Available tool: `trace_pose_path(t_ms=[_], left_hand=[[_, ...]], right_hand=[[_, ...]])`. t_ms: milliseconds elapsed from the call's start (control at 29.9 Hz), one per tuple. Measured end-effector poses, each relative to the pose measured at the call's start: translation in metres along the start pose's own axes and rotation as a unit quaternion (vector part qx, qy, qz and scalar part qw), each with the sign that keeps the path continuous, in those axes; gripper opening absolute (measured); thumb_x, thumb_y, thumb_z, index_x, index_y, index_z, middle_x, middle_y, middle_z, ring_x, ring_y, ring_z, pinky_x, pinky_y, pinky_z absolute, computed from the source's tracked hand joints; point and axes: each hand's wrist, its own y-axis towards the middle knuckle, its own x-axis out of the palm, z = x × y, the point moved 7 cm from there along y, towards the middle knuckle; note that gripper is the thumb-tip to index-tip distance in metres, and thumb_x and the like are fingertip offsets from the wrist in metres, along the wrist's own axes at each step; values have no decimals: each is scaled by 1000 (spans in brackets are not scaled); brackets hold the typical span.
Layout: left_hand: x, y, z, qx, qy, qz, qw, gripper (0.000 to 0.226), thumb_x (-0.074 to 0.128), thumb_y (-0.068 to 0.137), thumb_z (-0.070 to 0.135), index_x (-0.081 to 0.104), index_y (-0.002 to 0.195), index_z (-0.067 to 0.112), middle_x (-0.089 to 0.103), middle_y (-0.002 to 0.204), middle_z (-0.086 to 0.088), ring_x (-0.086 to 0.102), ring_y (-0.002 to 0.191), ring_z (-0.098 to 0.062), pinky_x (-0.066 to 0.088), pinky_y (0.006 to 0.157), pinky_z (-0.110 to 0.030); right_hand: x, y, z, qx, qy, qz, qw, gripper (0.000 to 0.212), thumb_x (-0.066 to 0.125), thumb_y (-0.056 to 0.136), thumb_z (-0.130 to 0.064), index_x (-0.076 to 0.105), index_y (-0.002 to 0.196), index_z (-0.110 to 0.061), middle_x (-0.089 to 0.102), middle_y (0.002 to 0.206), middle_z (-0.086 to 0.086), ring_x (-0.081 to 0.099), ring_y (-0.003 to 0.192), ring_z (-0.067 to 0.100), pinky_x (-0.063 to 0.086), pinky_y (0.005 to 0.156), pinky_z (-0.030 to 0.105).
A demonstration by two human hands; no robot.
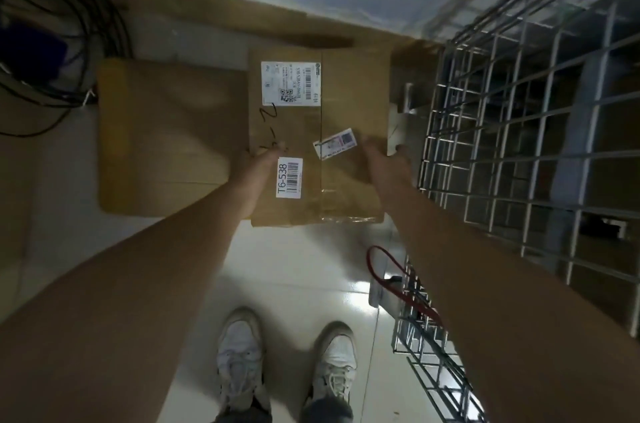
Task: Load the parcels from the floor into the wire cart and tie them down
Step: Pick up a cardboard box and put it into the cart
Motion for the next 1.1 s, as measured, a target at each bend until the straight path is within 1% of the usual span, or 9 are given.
trace_pose_path(t_ms=[100, 200, 367, 467, 601, 768, 902, 1002, 1102], left_hand=[[-2, 10, -7, 6, -13, -8, 1000, 51, 84, 76, 51, 73, 117, 24, 78, 109, 5, 72, 107, -20, 52, 106, -48], [-2, 24, -8, 6, -24, -36, 999, 60, 88, 70, 52, 72, 122, 27, 79, 110, 5, 73, 109, -22, 51, 106, -51], [4, 38, -14, -45, -58, -93, 993, 82, 96, 56, 61, 71, 127, 28, 78, 114, 0, 72, 112, -27, 50, 106, -53], [8, 38, -12, -67, -93, -114, 987, 59, 86, 76, 52, 72, 126, 23, 79, 113, -7, 75, 106, -30, 54, 102, -53], [9, 42, -12, -78, -118, -118, 983, 41, 72, 91, 49, 74, 119, 21, 79, 107, -10, 78, 92, -29, 61, 80, -44], [12, 36, -11, -71, -129, -122, 982, 43, 70, 91, 50, 75, 121, 20, 79, 111, -11, 78, 91, -29, 60, 84, -43], [4, 18, -6, -83, -133, -142, 977, 43, 66, 93, 52, 74, 118, 18, 79, 108, -12, 78, 87, -29, 59, 80, -41], [-8, -10, 5, -77, -148, -157, 973, 43, 65, 95, 49, 73, 123, 16, 77, 114, -14, 77, 93, -30, 58, 89, -44], [-27, -55, 28, -80, -160, -148, 973, 42, 66, 94, 47, 74, 120, 16, 77, 114, -15, 77, 94, -32, 56, 94, -46]], right_hand=[[14, 15, 12, 21, 88, -69, 993, 114, 69, 48, -88, 49, 143, -28, 60, 137, 2, 61, 118, 28, 56, 100, 47], [22, 30, 18, 18, 111, -95, 989, 104, 76, 59, -81, 48, 145, -31, 61, 133, -2, 61, 116, 25, 54, 102, 48], [35, 49, 28, 15, 165, -177, 970, 102, 85, 57, -75, 53, 144, -31, 69, 128, -2, 68, 112, 24, 54, 102, 48], [38, 54, 34, 22, 195, -221, 955, 95, 88, 61, -69, 56, 142, -30, 71, 127, 2, 72, 111, 27, 57, 99, 49], [45, 58, 35, 12, 240, -279, 930, 68, 77, 81, -61, 62, 137, -26, 74, 124, 5, 72, 112, 27, 56, 101, 49], [45, 48, 33, 21, 250, -284, 926, 43, 68, 90, -58, 72, 120, -28, 78, 113, 4, 76, 101, 23, 57, 96, 44], [38, 28, 32, 28, 251, -282, 926, 44, 66, 91, -57, 71, 123, -27, 78, 114, 4, 76, 102, 23, 59, 87, 39], [31, -1, 28, 26, 272, -292, 916, 43, 67, 91, -54, 71, 124, -26, 77, 116, 4, 75, 105, 23, 59, 90, 40], [17, -41, 13, 27, 280, -292, 914, 48, 71, 88, -56, 72, 125, -25, 76, 119, 5, 73, 110, 25, 55, 102, 46]])
